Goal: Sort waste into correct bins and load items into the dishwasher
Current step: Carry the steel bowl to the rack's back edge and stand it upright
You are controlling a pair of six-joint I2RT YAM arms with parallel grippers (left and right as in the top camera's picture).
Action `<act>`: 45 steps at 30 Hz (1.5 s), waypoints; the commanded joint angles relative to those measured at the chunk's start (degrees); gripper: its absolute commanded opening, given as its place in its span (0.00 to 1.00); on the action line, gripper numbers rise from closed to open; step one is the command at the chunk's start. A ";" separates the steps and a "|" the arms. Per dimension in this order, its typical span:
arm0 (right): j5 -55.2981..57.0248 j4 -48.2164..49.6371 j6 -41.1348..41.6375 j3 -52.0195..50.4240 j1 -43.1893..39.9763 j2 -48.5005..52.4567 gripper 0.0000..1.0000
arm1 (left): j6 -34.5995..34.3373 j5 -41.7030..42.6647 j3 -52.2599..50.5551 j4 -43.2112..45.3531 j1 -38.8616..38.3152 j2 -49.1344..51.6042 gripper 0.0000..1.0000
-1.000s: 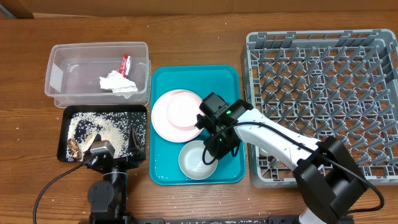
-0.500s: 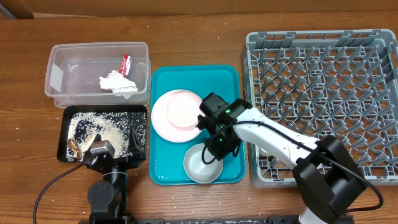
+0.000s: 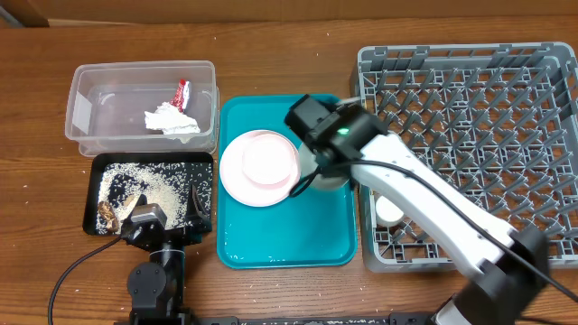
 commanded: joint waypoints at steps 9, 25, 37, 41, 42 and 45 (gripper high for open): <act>21.73 -0.96 19.71 -0.98 -17.46 -4.72 0.04 | -0.57 0.28 -0.22 0.07 0.50 -0.59 1.00; 28.28 5.31 19.30 -14.29 -24.28 0.57 0.04 | -0.57 0.28 -0.22 0.07 0.50 -0.59 1.00; 37.42 3.34 18.91 -14.29 -21.33 1.01 0.04 | -0.57 0.28 -0.22 0.07 0.50 -0.59 1.00; 38.10 3.91 18.88 -14.29 -21.55 1.01 0.04 | -0.57 0.28 -0.22 0.07 0.50 -0.59 1.00; 38.82 4.00 18.88 -14.29 -21.55 1.05 0.04 | -0.57 0.28 -0.22 0.07 0.50 -0.59 1.00; 42.01 4.79 18.86 -14.29 -22.16 1.05 0.04 | -0.57 0.28 -0.22 0.07 0.50 -0.59 1.00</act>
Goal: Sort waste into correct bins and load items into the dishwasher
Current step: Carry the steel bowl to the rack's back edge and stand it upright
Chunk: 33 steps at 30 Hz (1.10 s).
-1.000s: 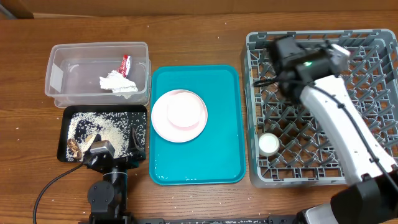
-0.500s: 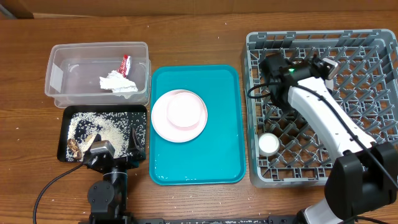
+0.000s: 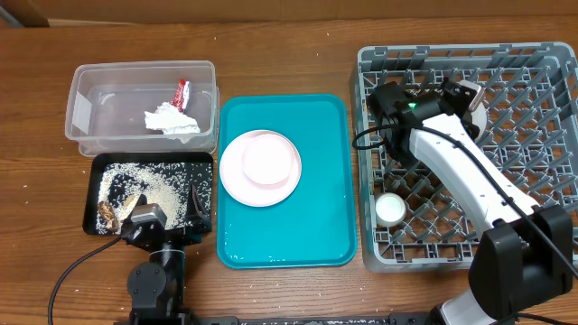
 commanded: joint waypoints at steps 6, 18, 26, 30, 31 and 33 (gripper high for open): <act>4.48 3.93 -2.64 -0.28 -3.93 1.62 0.04 | -0.57 0.28 -0.22 0.07 0.50 -0.59 1.00; -0.44 4.33 -2.75 -0.66 -4.44 3.67 0.04 | -0.57 0.28 -0.22 0.07 0.50 -0.59 1.00; 0.13 4.02 -2.78 -2.40 -3.82 3.67 0.04 | -0.55 0.28 -0.22 0.07 0.50 -0.59 1.00; 6.10 3.85 -4.11 -2.36 -3.76 3.65 0.04 | -0.57 0.28 -0.22 0.07 0.50 -0.59 1.00; 6.71 3.93 -4.09 -2.36 -3.76 3.65 0.04 | -0.57 0.28 -0.22 0.07 0.50 -0.59 1.00; 6.91 4.28 -4.09 -2.36 -3.91 3.65 0.04 | -0.57 0.28 -0.22 0.07 0.50 -0.59 1.00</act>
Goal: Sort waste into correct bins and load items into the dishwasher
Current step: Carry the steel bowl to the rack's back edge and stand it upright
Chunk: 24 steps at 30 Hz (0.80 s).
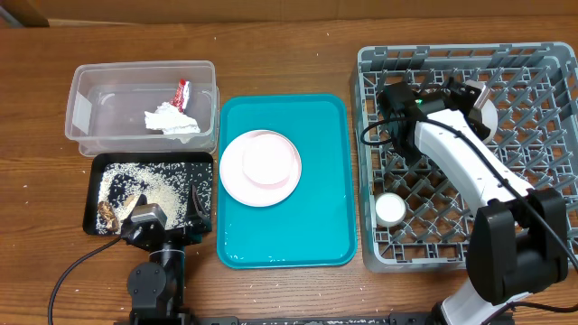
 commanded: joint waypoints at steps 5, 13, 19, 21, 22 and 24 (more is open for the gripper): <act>0.94 1.73 -1.29 -0.50 -0.59 0.11 0.04 | -0.55 0.28 -0.22 0.07 0.50 -0.59 1.00; -1.57 1.79 -3.58 -1.03 1.62 0.13 0.04 | -0.57 0.28 -0.22 0.07 0.50 -0.59 1.00; 0.13 -0.59 -3.34 -1.03 4.90 0.13 0.04 | -0.57 0.28 -0.22 0.07 0.50 -0.59 1.00; 0.87 -0.98 -3.30 -1.03 5.09 0.13 0.04 | -0.55 0.28 -0.22 0.07 0.50 -0.59 1.00; 0.39 -1.03 -3.34 -1.03 5.16 0.13 0.04 | -0.57 0.28 -0.22 0.07 0.50 -0.59 1.00; -2.21 -1.84 -3.37 -1.03 5.44 0.13 0.04 | -0.57 0.28 -0.22 0.07 0.50 -0.59 1.00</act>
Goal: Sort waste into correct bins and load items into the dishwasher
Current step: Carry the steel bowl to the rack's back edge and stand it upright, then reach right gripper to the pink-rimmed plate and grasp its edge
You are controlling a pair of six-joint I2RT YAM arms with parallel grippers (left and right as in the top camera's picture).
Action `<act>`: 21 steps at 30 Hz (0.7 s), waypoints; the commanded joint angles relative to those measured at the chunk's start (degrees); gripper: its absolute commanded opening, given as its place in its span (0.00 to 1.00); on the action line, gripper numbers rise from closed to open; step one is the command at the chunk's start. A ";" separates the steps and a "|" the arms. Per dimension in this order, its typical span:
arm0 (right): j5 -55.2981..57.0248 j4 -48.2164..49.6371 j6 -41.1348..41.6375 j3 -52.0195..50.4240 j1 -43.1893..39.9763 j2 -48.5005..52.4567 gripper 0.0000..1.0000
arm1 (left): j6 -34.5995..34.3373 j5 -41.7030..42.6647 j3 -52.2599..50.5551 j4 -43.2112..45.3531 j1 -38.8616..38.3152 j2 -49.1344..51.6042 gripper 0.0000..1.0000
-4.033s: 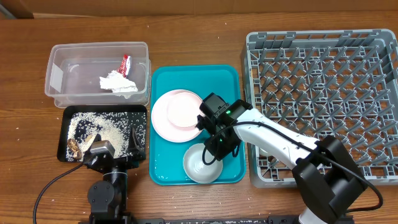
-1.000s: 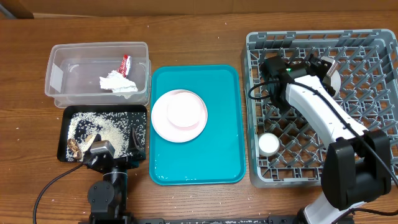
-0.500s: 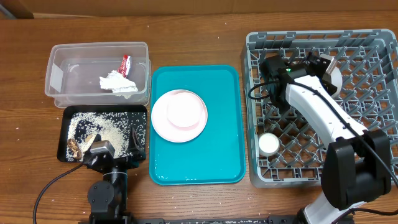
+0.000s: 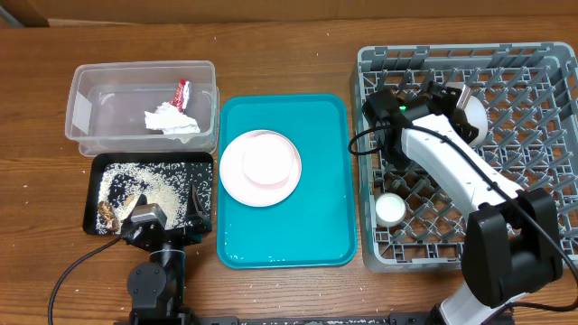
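Observation:
My right gripper reaches over the grey dish rack and is shut on the rim of a white bowl, which stands tilted among the rack's upper prongs. A small white cup sits in the rack's lower left. On the teal tray lies a white and pink plate. Folded at the table's front edge, my left gripper rests below the black tray; its jaws do not show clearly.
A clear plastic bin at the back left holds a crumpled tissue and a red wrapper. The black tray is scattered with crumbs and a brown food scrap. Bare wooden table surrounds everything.
My right gripper and the white bowl have shifted slightly left and a little nearer within the rack's upper part. The left arm, the plate and the cup are unchanged.
My right gripper was first on the teal tray beside the plate, at a pale bowl. Then the bowl was gone from the tray and the gripper held it over the rack's upper part. It stayed there with small shifts, and now rests among the prongs.

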 commanded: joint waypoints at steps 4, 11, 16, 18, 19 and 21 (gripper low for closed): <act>-10.67 -1.36 0.00 -0.24 2.03 0.11 0.15 | -0.57 0.28 -0.22 0.07 0.50 -0.59 1.00; -16.41 -2.84 -0.81 1.79 4.63 0.02 0.42 | -0.55 0.28 -0.22 0.07 0.50 -0.59 1.00; -27.61 -4.07 -7.61 8.61 7.56 -0.07 0.49 | -0.57 0.28 -0.22 0.07 0.50 -0.59 1.00; -35.71 -3.43 -11.26 12.09 9.05 -0.07 0.50 | -0.55 0.28 -0.22 0.07 0.50 -0.59 1.00; -40.09 -2.54 -13.40 13.51 9.75 -0.07 0.51 | -0.57 0.28 -0.22 0.07 0.50 -0.59 1.00; -49.70 0.50 -18.01 15.28 10.95 -0.07 0.59 | -0.55 0.28 -0.22 0.07 0.50 -0.59 1.00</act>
